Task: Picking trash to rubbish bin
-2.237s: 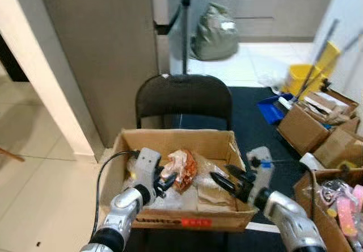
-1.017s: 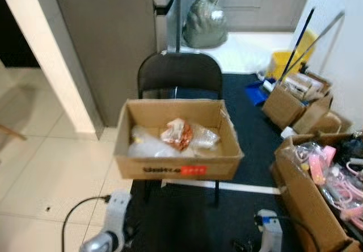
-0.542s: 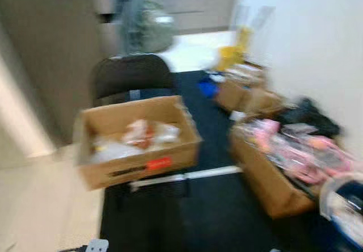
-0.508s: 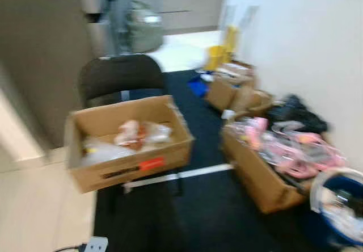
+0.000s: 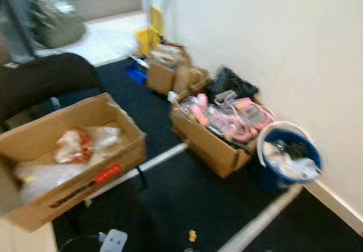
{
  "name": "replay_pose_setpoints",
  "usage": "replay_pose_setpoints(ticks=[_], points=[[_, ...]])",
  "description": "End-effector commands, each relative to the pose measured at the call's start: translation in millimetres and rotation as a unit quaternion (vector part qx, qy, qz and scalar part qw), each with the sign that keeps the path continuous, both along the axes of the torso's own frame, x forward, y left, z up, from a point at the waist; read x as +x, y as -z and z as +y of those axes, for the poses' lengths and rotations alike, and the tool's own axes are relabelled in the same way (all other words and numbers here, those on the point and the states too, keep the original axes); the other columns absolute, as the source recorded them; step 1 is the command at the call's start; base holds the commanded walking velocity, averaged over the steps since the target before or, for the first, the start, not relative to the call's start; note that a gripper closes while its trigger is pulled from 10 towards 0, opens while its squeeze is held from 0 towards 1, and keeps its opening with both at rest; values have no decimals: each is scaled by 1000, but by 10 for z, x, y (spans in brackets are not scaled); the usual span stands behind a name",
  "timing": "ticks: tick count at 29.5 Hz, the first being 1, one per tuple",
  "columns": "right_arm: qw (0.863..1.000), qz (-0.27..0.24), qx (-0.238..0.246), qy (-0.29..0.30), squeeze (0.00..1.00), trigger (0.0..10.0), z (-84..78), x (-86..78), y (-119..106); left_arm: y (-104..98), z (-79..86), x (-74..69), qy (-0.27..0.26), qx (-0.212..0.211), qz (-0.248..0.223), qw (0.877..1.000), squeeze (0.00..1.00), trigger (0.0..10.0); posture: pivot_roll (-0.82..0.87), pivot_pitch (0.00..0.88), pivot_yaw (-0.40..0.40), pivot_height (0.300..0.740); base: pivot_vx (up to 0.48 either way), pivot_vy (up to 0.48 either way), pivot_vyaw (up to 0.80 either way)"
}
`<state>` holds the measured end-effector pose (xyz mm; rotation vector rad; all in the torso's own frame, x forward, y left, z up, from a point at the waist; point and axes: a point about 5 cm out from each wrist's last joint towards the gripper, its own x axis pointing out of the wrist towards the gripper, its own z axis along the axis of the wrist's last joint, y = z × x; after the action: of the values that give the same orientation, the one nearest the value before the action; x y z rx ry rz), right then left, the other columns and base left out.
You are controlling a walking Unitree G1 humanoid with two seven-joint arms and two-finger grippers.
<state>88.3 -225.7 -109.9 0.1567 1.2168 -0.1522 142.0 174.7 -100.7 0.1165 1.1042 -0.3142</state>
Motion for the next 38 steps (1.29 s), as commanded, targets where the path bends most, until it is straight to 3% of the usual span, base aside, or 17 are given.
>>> replay_pose_setpoints(ticks=[1, 7, 9, 14, 19, 22, 25, 30, 32, 35, 38], points=[[1000, -2, -3, -1, 0, 10000, 19, -10, 6, 5, 12, -13, 20, 4, 10, 1000, 0, 10000, -154, 201, 90, 740, 0, 0, -800], [1000, 12, 1, -7, 0, 10000, 55, -147, 39, -32, 39, 76, 22, 4, -2, 1000, 0, 10000, -155, 223, 86, 740, 0, 0, -800], [1000, 22, -2, -14, 0, 10000, 34, -233, 48, -30, 42, 67, 22, 2, -1, 1000, 0, 10000, -164, 267, 82, 740, 0, 0, -800], [1000, 20, -3, -22, 0, 10000, 21, -238, 44, -15, 23, 28, 38, 3, 5, 999, 0, 10000, -143, 294, 70, 740, 0, 0, -800], [999, 16, -4, -41, 0, 10000, 16, -139, 27, -57, -8, 142, 22, -6, -17, 1000, 0, 10000, -78, 287, 45, 740, 0, 0, -800], [998, 3, -10, -60, 0, 10000, 14, 34, -7, -75, 9, 180, 8, -9, -28, 1000, 0, 10000, -58, 258, 36, 740, 0, 0, -800], [998, -32, -11, -54, 0, 10000, 31, 307, -74, -34, 76, 64, -3, 1, -12, 1000, 0, 10000, -92, 215, 41, 740, 0, 0, -800], [997, -55, -10, -48, 0, 10000, 38, 459, -121, -2, 109, -26, -8, 7, 4, 1000, 0, 10000, -108, 179, 47, 740, 0, 0, -800], [997, -72, -5, -35, 0, 10000, 26, 561, -160, 15, 113, -71, -13, 9, 12, 1000, 0, 10000, -92, 172, 15, 740, 0, 0, -800], [996, -78, -5, -39, 0, 10000, 28, 620, -182, 6, 114, -42, -23, 9, 7, 1000, 0, 10000, -92, 166, 9, 740, 0, 0, -800], [994, -91, -17, -56, 0, 10000, 6, 794, -255, -53, 132, 123, -54, 7, -16, 998, 0, 10000, -83, 138, 24, 740, 0, 0, -800]])
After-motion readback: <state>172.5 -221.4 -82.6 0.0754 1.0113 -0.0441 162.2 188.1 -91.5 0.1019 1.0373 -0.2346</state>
